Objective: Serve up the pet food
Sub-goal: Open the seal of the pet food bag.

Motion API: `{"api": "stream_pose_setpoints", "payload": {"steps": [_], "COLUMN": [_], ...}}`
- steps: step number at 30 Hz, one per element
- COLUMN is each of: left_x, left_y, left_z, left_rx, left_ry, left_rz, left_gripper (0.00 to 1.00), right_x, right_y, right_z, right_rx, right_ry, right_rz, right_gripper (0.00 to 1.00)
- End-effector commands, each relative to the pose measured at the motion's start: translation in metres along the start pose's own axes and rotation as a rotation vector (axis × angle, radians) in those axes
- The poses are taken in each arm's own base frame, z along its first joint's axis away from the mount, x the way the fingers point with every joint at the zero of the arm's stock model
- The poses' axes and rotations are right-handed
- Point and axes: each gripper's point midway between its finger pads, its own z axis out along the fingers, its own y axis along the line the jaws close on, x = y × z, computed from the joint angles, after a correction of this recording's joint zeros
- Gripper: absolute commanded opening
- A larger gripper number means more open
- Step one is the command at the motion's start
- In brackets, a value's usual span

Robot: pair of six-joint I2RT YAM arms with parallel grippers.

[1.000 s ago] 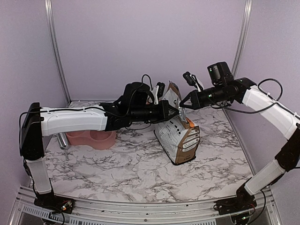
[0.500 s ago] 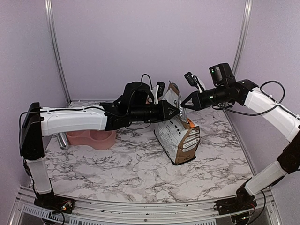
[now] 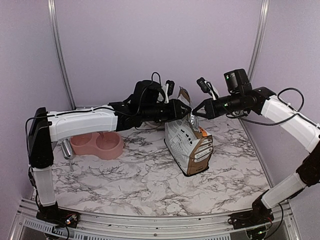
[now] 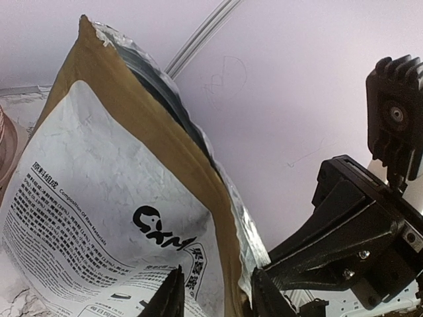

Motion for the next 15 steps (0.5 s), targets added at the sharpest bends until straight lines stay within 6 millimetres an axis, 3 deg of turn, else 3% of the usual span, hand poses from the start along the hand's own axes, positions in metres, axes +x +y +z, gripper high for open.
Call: {"api": "stream_pose_setpoints", "payload": {"steps": [1,6,10,15], "left_x": [0.001,0.004,0.005,0.006], "left_y": [0.011,0.015,0.016,0.018], "left_z": [0.008,0.015,0.017,0.015], "left_rx": [-0.042,-0.047,-0.051,-0.055], "left_ry": [0.019,0.034,0.038,0.037], "left_rz": [0.020,0.022,0.023,0.012], "left_gripper": [0.33,0.22,0.00,0.00], "right_x": [0.008,0.009,0.009,0.003], "right_y": [0.003,0.003,0.001,-0.008], "right_z": [-0.004,-0.004,-0.006,-0.012], "right_rx": [-0.007,-0.009,0.003,0.049], "right_ry": [0.016,0.016,0.013,-0.011], "right_rz": [-0.011,-0.016,-0.020,-0.009], "right_gripper": [0.00,0.00,0.00,0.00]}}
